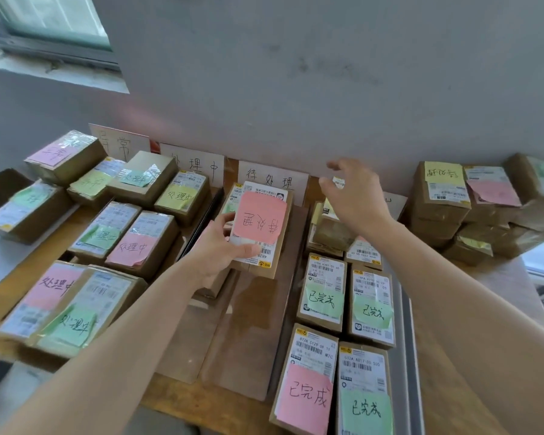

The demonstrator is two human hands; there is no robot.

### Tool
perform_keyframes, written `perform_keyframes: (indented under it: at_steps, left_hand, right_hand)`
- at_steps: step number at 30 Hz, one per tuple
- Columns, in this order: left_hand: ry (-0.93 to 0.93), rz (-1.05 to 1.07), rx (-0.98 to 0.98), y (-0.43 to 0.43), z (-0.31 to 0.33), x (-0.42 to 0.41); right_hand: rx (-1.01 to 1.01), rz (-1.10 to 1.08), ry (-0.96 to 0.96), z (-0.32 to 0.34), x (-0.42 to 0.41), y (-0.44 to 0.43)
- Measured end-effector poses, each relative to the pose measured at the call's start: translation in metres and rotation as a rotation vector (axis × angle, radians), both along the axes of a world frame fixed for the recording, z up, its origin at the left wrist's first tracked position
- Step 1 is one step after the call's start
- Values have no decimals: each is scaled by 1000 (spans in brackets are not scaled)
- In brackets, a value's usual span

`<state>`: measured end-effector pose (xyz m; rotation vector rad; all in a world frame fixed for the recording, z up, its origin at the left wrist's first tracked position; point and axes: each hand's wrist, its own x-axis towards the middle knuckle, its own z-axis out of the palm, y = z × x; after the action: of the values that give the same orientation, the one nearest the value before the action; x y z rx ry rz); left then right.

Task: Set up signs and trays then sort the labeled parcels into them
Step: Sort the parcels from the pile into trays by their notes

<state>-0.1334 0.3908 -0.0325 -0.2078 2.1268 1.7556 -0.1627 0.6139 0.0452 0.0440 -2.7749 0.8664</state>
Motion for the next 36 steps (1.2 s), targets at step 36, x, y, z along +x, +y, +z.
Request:
perform_keyframes:
  at_steps: [36]
  left_hand:
    - [-217, 68, -450, 36, -82, 1]
  right_hand:
    - [40, 52, -94, 8, 58, 1]
